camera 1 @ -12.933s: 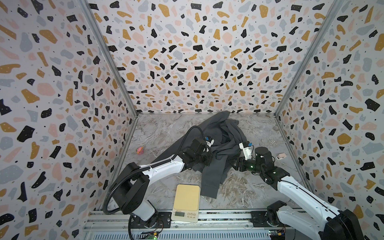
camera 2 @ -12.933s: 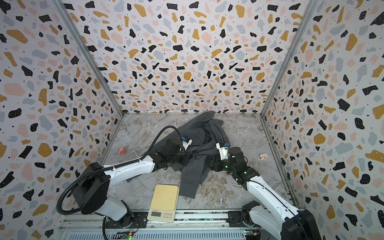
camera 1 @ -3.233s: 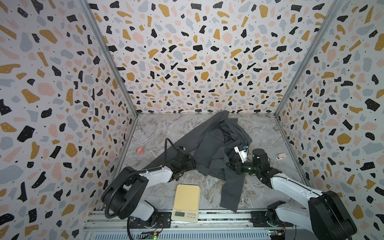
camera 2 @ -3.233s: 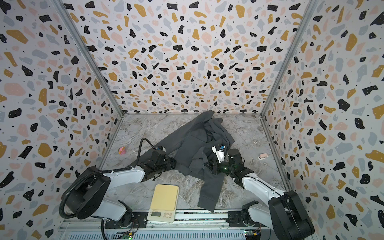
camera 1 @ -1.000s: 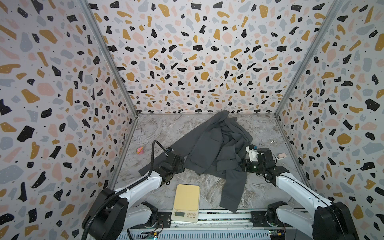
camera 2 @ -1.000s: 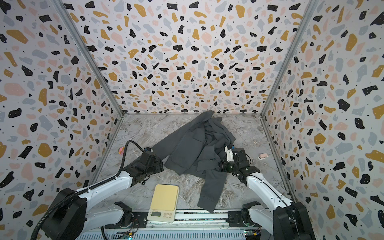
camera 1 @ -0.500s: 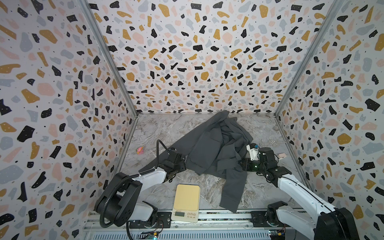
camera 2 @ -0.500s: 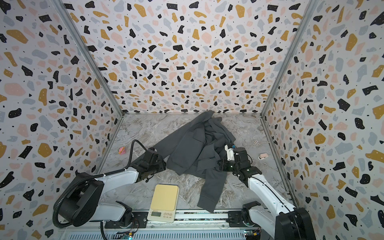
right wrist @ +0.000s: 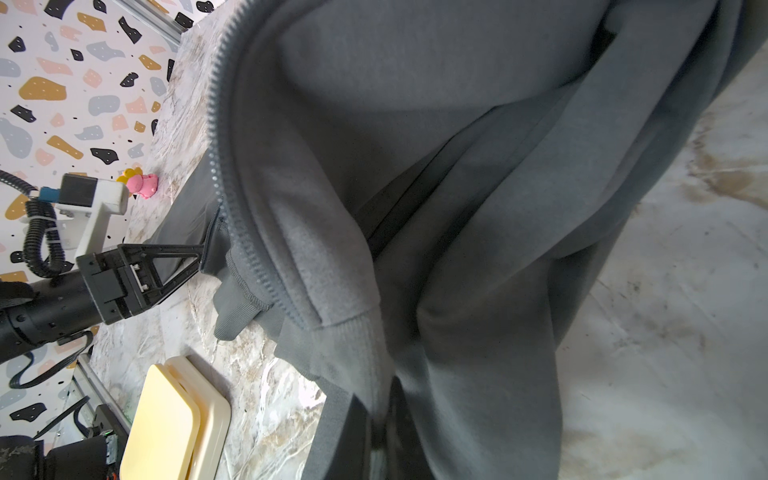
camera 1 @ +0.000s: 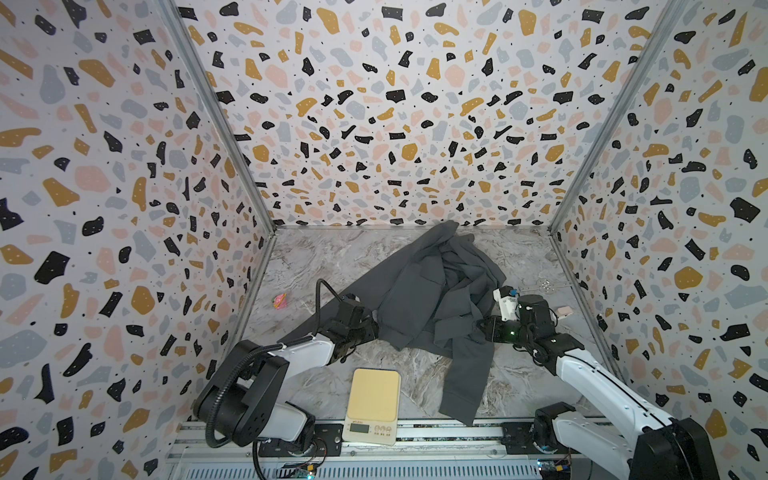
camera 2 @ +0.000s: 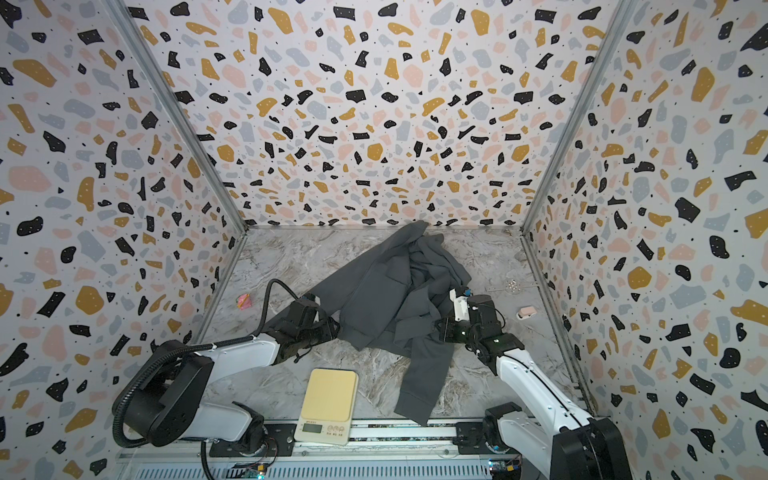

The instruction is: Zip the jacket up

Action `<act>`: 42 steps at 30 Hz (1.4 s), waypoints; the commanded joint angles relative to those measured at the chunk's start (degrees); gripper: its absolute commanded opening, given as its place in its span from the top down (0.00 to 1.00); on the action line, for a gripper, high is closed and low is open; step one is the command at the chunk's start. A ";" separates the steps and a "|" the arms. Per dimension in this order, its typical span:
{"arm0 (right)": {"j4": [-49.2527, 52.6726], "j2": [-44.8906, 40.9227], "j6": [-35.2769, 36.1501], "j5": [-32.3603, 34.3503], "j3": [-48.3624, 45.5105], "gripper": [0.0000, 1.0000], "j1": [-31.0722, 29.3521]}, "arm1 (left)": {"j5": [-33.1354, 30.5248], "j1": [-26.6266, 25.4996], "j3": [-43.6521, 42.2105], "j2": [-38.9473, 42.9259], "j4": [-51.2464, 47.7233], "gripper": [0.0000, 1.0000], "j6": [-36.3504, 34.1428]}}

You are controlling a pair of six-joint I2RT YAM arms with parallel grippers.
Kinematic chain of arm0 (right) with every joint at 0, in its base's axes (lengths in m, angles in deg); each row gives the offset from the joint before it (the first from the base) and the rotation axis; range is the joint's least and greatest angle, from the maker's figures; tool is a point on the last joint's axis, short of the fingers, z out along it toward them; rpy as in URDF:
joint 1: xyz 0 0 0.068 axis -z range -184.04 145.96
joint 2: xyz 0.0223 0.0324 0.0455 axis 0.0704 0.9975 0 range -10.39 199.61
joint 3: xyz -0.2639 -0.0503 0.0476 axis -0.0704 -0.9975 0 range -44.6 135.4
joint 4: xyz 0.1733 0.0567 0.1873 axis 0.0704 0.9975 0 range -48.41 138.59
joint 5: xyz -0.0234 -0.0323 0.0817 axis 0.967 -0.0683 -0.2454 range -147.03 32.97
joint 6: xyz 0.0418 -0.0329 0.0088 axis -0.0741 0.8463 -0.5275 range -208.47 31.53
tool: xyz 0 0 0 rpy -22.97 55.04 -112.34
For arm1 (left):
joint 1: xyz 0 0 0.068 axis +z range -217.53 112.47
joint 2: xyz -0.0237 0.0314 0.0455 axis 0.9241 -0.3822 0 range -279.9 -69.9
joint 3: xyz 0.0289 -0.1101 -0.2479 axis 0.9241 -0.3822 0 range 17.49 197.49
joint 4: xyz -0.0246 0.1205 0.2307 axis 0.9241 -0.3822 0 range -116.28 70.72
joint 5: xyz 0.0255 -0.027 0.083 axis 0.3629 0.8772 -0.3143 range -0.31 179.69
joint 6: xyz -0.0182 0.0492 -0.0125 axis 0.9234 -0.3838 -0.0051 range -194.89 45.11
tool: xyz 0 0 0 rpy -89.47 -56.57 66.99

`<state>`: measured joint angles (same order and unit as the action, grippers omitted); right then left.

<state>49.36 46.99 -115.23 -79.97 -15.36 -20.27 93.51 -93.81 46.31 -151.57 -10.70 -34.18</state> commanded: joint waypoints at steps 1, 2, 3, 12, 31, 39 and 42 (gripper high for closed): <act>-0.44 -1.22 -0.15 -0.26 0.68 1.00 0.23 | 0.37 -0.09 -0.87 -0.53 0.15 0.46 -0.60; -0.45 -1.22 -0.13 -0.28 0.70 1.00 0.24 | 0.20 -0.17 -0.78 -0.53 -0.03 0.46 -0.72; -0.42 -1.22 -0.22 -0.29 0.59 1.00 0.23 | -0.14 -0.40 -0.57 -0.62 -0.40 0.46 -0.82; -0.47 -1.31 -0.24 -0.44 0.56 1.00 0.23 | -4.17 -4.90 2.75 -3.62 -3.62 0.46 -1.27; -2.99 -1.63 2.78 -5.42 -0.80 1.00 0.16 | -5.01 -12.11 4.52 -10.40 1.76 0.98 0.12; -5.07 -3.93 6.40 -6.07 0.88 1.00 -6.27 | -3.99 -12.21 0.16 0.45 12.28 1.00 -1.59; -4.04 -0.78 8.90 -6.40 3.21 1.00 -10.59 | -5.63 -12.21 -0.07 5.23 11.25 1.00 -4.45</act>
<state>45.40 44.37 -110.07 -85.33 -15.36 -27.85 88.46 -105.61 46.55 -150.36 -3.05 -35.43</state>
